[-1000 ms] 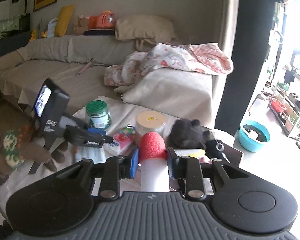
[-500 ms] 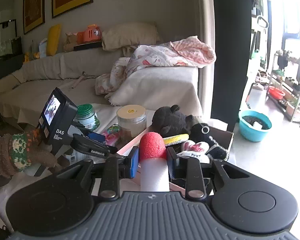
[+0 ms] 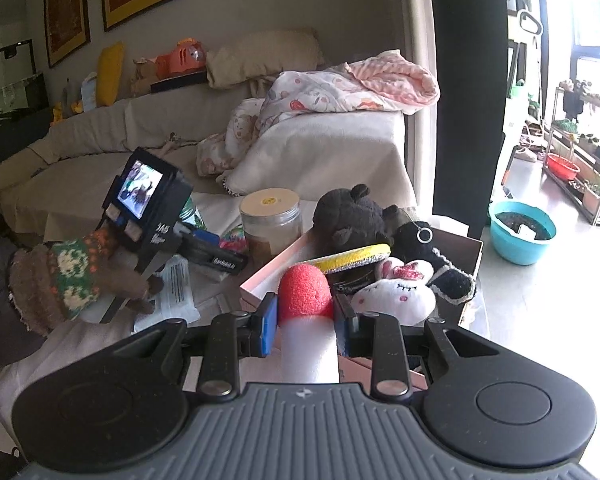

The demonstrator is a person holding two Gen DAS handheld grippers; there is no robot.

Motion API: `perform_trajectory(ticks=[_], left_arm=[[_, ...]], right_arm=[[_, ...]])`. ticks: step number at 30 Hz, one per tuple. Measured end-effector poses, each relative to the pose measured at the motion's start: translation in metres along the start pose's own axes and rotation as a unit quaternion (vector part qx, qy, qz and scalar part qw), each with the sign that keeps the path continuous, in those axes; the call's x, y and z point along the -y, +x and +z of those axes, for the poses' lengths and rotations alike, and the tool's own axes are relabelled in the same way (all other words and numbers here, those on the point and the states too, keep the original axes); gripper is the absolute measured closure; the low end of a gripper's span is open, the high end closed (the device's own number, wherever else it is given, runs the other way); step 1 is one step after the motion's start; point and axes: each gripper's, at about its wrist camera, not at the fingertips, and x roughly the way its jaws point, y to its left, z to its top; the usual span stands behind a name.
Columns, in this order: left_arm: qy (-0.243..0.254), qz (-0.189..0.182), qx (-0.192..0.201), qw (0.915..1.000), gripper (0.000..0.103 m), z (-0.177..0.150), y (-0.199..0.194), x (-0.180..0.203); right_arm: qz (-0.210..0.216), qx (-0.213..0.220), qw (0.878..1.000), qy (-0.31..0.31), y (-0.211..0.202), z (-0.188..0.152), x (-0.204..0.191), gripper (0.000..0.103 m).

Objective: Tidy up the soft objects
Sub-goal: 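Grasp the pink Kleenex tissue pack with the left tool while right tool holds the stick, then carry the stick toward the pink box with the right tool while left tool holds the tissue pack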

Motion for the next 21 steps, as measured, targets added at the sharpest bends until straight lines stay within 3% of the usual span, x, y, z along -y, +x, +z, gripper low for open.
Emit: perform_trajectory(ticks=[7, 12, 18, 21], left_arm=[[-0.035, -0.04, 0.011, 0.9985, 0.044, -0.009, -0.017, -0.014], [-0.009, -0.027, 0.016, 0.9995, 0.042, -0.019, -0.024, -0.011], [-0.018, -0.019, 0.0, 0.9997, 0.041, -0.012, -0.007, -0.009], [-0.038, -0.038, -0.011, 0.9985, 0.043, -0.014, -0.004, -0.013]], right_arm=[[0.0, -0.004, 1.0, -0.001, 0.004, -0.002, 0.0, 0.074], [0.005, -0.006, 1.0, 0.005, 0.009, -0.005, 0.003, 0.074], [0.019, -0.013, 1.0, 0.017, 0.02, -0.009, 0.002, 0.074], [0.024, -0.013, 1.0, 0.013, 0.02, -0.011, -0.001, 0.074]])
